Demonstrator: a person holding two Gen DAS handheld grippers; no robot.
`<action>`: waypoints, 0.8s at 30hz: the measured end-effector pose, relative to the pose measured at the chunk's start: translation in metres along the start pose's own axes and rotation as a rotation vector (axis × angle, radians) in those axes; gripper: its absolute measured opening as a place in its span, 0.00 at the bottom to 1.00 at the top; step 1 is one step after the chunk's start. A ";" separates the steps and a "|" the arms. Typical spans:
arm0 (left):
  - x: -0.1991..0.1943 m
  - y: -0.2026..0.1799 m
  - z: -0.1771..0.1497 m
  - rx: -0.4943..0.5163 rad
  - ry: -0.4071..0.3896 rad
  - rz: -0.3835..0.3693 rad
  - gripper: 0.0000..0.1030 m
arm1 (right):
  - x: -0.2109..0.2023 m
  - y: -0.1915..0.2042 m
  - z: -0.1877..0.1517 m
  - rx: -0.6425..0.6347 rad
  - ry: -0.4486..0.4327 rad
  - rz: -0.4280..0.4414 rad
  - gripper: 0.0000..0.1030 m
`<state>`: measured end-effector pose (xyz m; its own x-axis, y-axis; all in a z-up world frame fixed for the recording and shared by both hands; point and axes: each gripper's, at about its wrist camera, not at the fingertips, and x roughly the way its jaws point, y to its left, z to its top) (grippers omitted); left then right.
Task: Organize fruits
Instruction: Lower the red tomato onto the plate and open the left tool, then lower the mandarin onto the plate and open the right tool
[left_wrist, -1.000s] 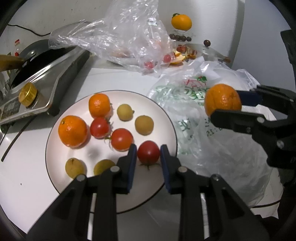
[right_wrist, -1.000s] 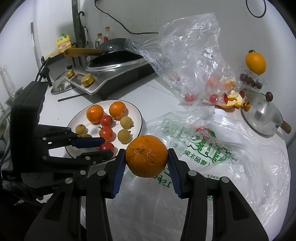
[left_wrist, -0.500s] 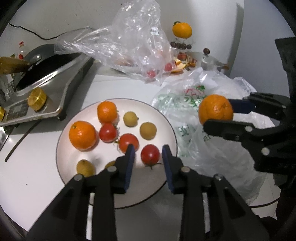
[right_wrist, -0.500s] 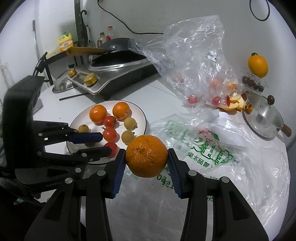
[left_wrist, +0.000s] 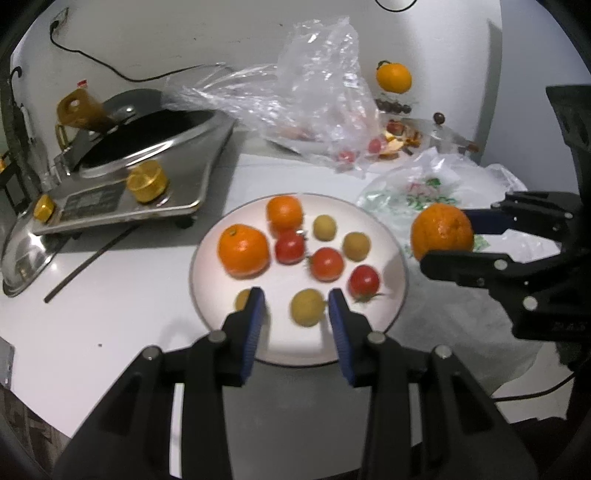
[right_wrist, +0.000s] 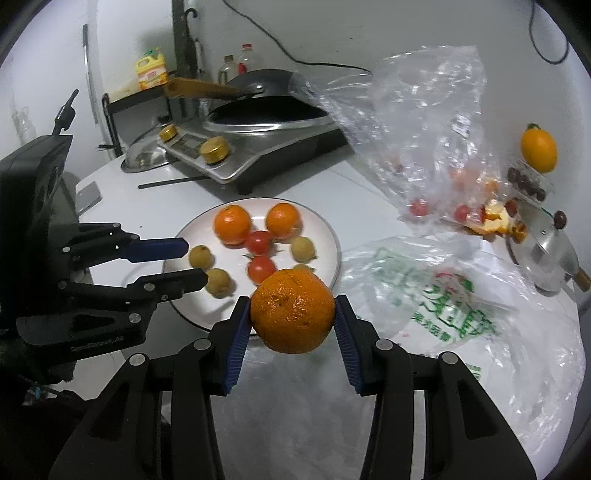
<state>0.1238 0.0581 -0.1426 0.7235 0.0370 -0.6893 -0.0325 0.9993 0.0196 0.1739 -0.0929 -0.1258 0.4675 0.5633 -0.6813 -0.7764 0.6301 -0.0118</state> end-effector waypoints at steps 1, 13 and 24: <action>0.000 0.001 -0.001 0.003 -0.002 0.006 0.36 | 0.002 0.004 0.001 -0.003 0.004 0.006 0.46; -0.003 0.034 -0.010 -0.027 -0.017 0.018 0.36 | 0.027 0.042 0.011 -0.040 0.053 0.043 0.46; 0.019 0.053 -0.008 -0.006 0.017 0.077 0.37 | 0.034 0.054 0.015 -0.058 0.066 0.049 0.46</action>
<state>0.1307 0.1118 -0.1606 0.7072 0.1140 -0.6978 -0.0918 0.9934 0.0693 0.1547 -0.0319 -0.1383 0.4009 0.5549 -0.7289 -0.8217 0.5696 -0.0182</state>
